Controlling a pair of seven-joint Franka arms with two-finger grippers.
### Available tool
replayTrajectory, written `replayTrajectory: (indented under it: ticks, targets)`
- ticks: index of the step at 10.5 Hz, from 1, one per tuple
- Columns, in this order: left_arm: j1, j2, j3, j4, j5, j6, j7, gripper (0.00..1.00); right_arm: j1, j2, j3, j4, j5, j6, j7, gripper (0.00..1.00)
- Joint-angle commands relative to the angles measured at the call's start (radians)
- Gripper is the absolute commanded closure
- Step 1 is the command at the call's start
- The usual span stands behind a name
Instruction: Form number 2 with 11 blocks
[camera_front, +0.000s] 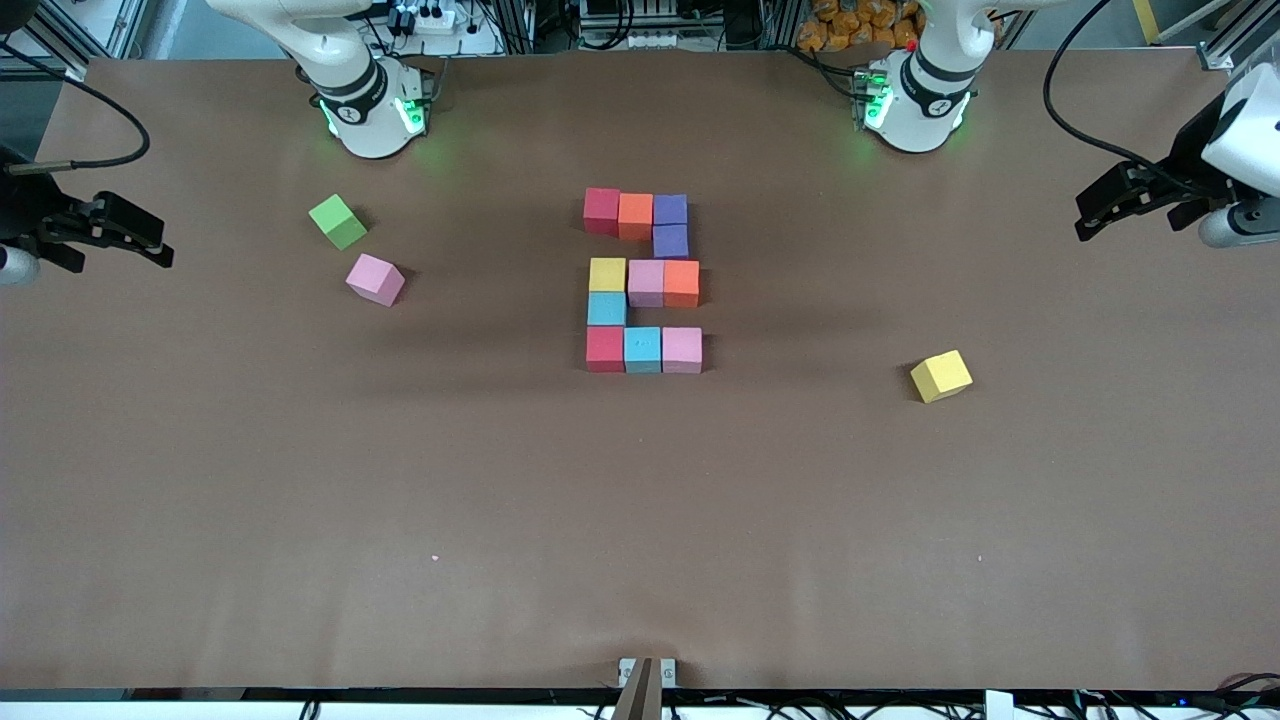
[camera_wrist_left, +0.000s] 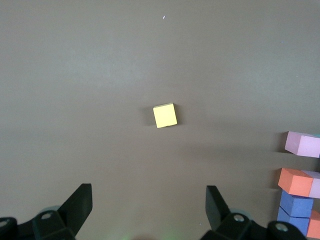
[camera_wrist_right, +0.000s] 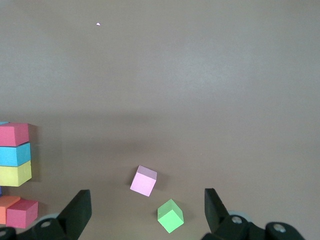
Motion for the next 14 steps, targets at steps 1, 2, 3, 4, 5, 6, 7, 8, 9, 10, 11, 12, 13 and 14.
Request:
replayTrajectory:
  ticks: [1,2,3,4,5,6,7,8,9,10,11,12,13,14]
  targets:
    - [-0.007,0.029,0.029,0.055,-0.053,-0.020,0.031,0.00,0.001,-0.002,0.002,0.003,-0.011,-0.008,0.014,0.00]
    - [-0.007,0.047,0.050,0.088,-0.078,-0.027,0.035,0.00,0.001,-0.002,0.002,0.003,-0.011,-0.008,0.015,0.00]
    - [-0.007,0.070,0.053,0.114,-0.087,-0.050,0.052,0.00,0.001,-0.002,0.002,0.003,-0.011,-0.008,0.014,0.00]
    - [-0.008,0.080,0.055,0.130,-0.087,-0.055,0.069,0.00,0.001,-0.002,0.002,0.003,-0.011,-0.008,0.014,0.00]
    - [-0.014,0.081,0.056,0.130,-0.078,-0.055,0.070,0.00,0.001,-0.002,0.002,0.003,-0.011,-0.008,0.014,0.00]
    - [-0.018,0.086,0.056,0.131,-0.073,-0.055,0.070,0.00,0.001,-0.002,0.002,0.003,-0.011,-0.008,0.014,0.00]
    - [-0.031,0.088,0.056,0.132,-0.070,-0.055,0.070,0.00,0.001,0.000,0.002,0.003,-0.011,-0.008,0.014,0.00]
    - [-0.041,0.089,0.056,0.132,-0.057,-0.055,0.070,0.00,0.001,-0.002,0.002,0.003,-0.011,-0.008,0.014,0.00]
    - [-0.042,0.089,0.049,0.132,-0.022,-0.055,0.098,0.00,0.001,-0.002,0.002,0.003,-0.011,-0.008,0.014,0.00]
    - [-0.044,0.092,0.047,0.132,-0.018,-0.055,0.109,0.00,0.001,-0.002,0.002,0.003,-0.011,-0.008,0.014,0.00]
    - [-0.044,0.092,0.044,0.132,-0.018,-0.055,0.112,0.00,0.003,0.000,0.002,0.003,-0.011,-0.008,0.014,0.00]
    - [-0.044,0.094,0.041,0.132,-0.014,-0.055,0.110,0.00,0.001,0.000,0.002,0.003,-0.011,-0.008,0.014,0.00]
    - [-0.042,0.094,0.033,0.132,-0.015,-0.055,0.110,0.00,0.001,0.000,0.002,0.003,-0.011,-0.008,0.014,0.00]
    - [-0.042,0.092,0.033,0.132,-0.017,-0.055,0.110,0.00,0.001,0.000,0.002,0.003,-0.011,-0.008,0.014,0.00]
